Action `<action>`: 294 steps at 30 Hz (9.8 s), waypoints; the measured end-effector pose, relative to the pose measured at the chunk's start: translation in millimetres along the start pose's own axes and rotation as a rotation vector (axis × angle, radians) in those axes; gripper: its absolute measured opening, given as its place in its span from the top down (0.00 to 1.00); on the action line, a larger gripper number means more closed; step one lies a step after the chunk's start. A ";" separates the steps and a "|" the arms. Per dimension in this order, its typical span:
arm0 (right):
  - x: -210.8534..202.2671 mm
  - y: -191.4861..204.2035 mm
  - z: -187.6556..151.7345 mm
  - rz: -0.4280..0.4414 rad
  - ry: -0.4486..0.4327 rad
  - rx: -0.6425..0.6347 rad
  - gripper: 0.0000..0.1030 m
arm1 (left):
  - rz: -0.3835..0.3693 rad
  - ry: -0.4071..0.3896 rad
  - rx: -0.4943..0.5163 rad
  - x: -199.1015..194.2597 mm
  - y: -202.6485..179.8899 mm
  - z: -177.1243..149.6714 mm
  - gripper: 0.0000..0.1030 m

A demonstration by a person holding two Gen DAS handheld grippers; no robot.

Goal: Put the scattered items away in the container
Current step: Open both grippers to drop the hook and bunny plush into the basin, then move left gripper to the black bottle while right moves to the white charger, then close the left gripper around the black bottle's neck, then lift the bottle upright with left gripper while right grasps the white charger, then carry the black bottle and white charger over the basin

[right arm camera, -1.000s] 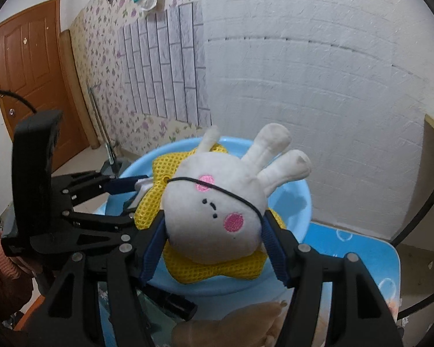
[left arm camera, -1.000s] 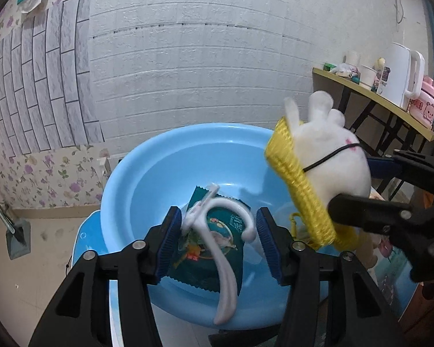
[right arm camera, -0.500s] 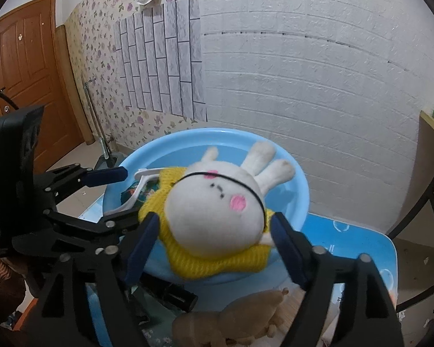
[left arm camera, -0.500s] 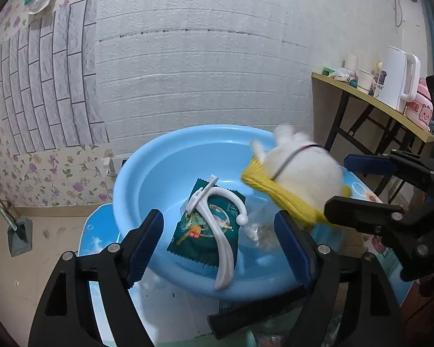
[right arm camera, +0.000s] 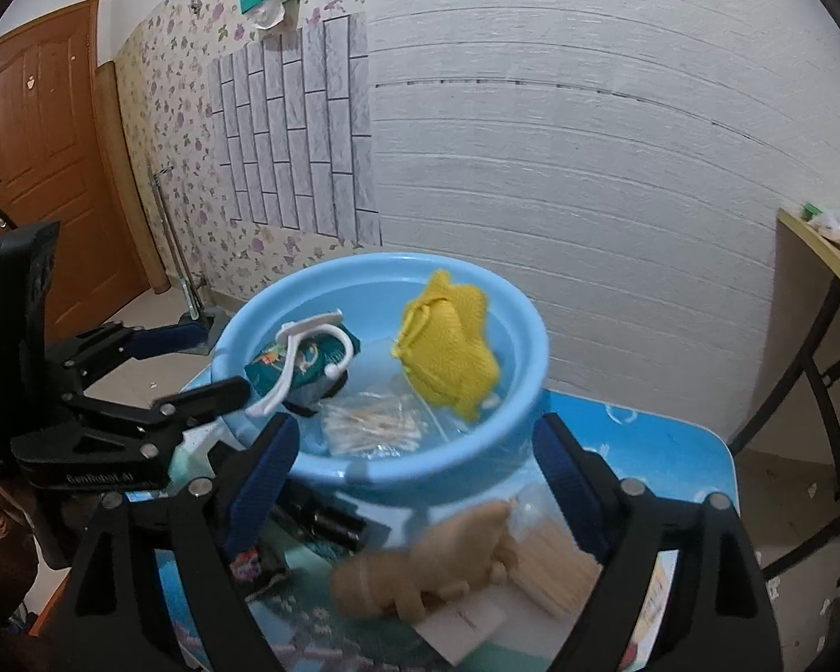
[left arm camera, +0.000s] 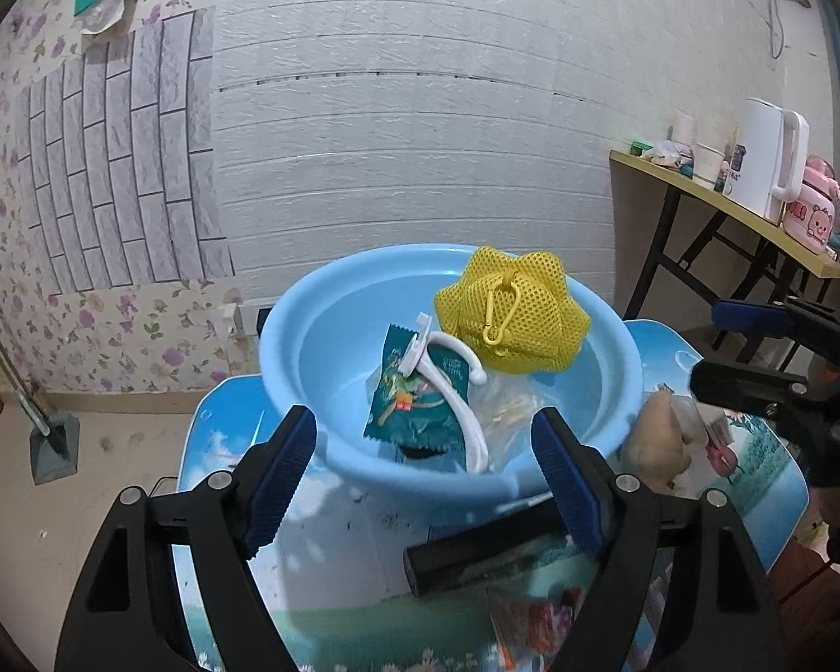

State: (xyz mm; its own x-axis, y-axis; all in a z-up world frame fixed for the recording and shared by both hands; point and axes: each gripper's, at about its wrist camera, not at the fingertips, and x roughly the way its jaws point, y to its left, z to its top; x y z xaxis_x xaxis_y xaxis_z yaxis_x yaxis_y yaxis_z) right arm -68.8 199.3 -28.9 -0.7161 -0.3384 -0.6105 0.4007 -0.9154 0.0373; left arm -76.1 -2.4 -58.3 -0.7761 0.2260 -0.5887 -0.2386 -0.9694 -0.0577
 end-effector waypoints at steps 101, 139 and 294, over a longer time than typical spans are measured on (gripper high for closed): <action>16.8 -41.0 -125.5 -0.074 0.296 0.079 0.44 | -0.013 0.199 -0.047 25.0 -35.4 -72.5 0.20; 12.5 -2.1 -123.8 0.055 0.321 -0.106 0.44 | -0.071 0.255 -0.072 3.8 12.3 -75.1 0.77; 36.1 -5.5 16.8 0.162 -0.004 -0.020 0.62 | -0.079 -0.144 -0.022 -2.9 -17.1 80.2 0.77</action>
State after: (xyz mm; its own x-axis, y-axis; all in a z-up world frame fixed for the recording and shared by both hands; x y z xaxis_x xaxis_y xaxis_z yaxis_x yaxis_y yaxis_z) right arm -106.4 188.4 -37.8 -0.6437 -0.4820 -0.5944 0.5220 -0.8445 0.1195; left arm -116.5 21.2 9.0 -0.8314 0.3118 -0.4599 -0.2908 -0.9495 -0.1181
